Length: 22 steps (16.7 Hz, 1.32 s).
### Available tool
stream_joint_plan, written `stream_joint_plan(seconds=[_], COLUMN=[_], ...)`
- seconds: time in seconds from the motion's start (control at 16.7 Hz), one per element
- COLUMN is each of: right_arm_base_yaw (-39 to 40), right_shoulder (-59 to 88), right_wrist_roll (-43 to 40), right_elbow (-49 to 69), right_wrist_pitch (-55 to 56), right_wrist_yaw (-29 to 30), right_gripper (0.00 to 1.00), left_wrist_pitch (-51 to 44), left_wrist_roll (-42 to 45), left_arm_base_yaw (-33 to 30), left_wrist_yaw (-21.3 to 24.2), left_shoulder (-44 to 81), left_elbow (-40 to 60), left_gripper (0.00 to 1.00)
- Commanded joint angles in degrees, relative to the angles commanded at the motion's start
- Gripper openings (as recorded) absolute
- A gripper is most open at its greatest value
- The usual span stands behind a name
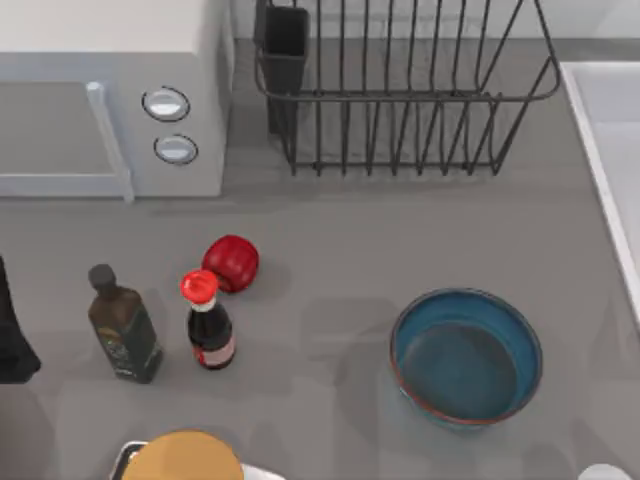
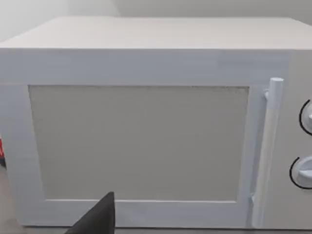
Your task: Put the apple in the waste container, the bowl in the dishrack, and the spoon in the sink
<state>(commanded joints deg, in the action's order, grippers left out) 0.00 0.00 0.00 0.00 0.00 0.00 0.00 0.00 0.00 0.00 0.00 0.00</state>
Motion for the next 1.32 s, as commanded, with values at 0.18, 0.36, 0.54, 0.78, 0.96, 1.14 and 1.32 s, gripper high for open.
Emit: stream_joint_plan(seconds=[0.18, 0.36, 0.54, 0.78, 0.96, 1.14, 1.32], right_arm_base_yaw=[0.0, 0.0, 0.0, 0.0, 0.0, 0.0, 0.0], right_shoulder=[0.0, 0.0, 0.0, 0.0, 0.0, 0.0, 0.0], right_wrist_roll=[0.0, 0.0, 0.0, 0.0, 0.0, 0.0, 0.0], right_elbow=[0.0, 0.0, 0.0, 0.0, 0.0, 0.0, 0.0], right_wrist_pitch=[0.0, 0.0, 0.0, 0.0, 0.0, 0.0, 0.0], right_wrist_yaw=[0.0, 0.0, 0.0, 0.0, 0.0, 0.0, 0.0], right_gripper=[1.00, 1.00, 1.00, 1.00, 1.00, 1.00, 1.00], left_wrist_pitch=[-0.4, -4.1, -11.1, -23.1, -33.1, -42.7, -51.3], left_wrist_roll=[-0.1, -0.5, -1.2, -2.2, -2.8, -3.4, -4.2], left_arm_base_yaw=[-0.2, -1.4, -3.8, -9.6, -14.9, -19.8, -23.9], left_wrist_yaw=[-0.1, -1.0, -2.4, -3.9, -4.5, -4.7, -4.7], left_shoulder=[0.6, 6.0, 16.8, 39.3, 59.6, 79.7, 97.5], left_elbow=[0.6, 5.8, 16.2, 34.9, 50.1, 64.9, 78.1], left_gripper=[1.00, 1.00, 1.00, 1.00, 1.00, 1.00, 1.00])
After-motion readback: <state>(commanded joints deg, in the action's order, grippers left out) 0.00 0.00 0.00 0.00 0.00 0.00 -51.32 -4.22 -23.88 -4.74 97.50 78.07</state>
